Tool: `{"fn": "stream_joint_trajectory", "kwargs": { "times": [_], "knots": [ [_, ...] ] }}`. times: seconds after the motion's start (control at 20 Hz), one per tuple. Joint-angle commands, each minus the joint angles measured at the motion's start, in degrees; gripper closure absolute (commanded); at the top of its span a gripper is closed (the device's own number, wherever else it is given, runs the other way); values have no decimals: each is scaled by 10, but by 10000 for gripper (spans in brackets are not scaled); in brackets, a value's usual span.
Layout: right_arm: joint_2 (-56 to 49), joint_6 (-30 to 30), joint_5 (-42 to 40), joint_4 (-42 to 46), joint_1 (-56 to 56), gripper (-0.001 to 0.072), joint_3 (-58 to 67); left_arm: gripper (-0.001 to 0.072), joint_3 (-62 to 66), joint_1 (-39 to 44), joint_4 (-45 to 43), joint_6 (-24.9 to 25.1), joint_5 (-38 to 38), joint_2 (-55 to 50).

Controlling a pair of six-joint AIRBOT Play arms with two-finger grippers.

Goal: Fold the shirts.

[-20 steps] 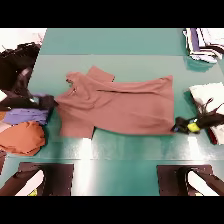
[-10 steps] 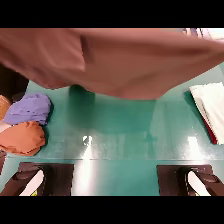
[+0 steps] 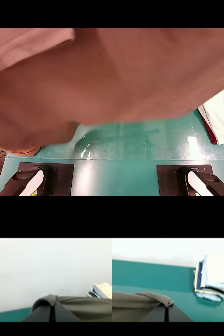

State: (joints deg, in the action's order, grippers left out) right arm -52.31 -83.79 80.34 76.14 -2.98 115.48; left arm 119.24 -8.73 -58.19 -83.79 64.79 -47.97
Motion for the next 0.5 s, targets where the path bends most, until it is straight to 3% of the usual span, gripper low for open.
{"fn": "stream_joint_trajectory", "kwargs": {
  "times": [0.0,0.15,0.25,0.35,0.45],
  "knots": [
    [-31,-4,-3,4,0,696,-73,679,-102,0,4,-2,28,-27],
    [-111,-4,15,4,0,696,-121,679,-216,9,12,4,64,-94],
    [-174,-4,22,-1,2,696,-153,679,-285,41,12,39,62,-154],
    [-242,-3,21,-1,13,696,-181,678,-332,75,-1,77,40,-231],
    [-315,-3,17,0,25,696,-199,679,-344,87,-28,77,0,-318]
  ]
}}
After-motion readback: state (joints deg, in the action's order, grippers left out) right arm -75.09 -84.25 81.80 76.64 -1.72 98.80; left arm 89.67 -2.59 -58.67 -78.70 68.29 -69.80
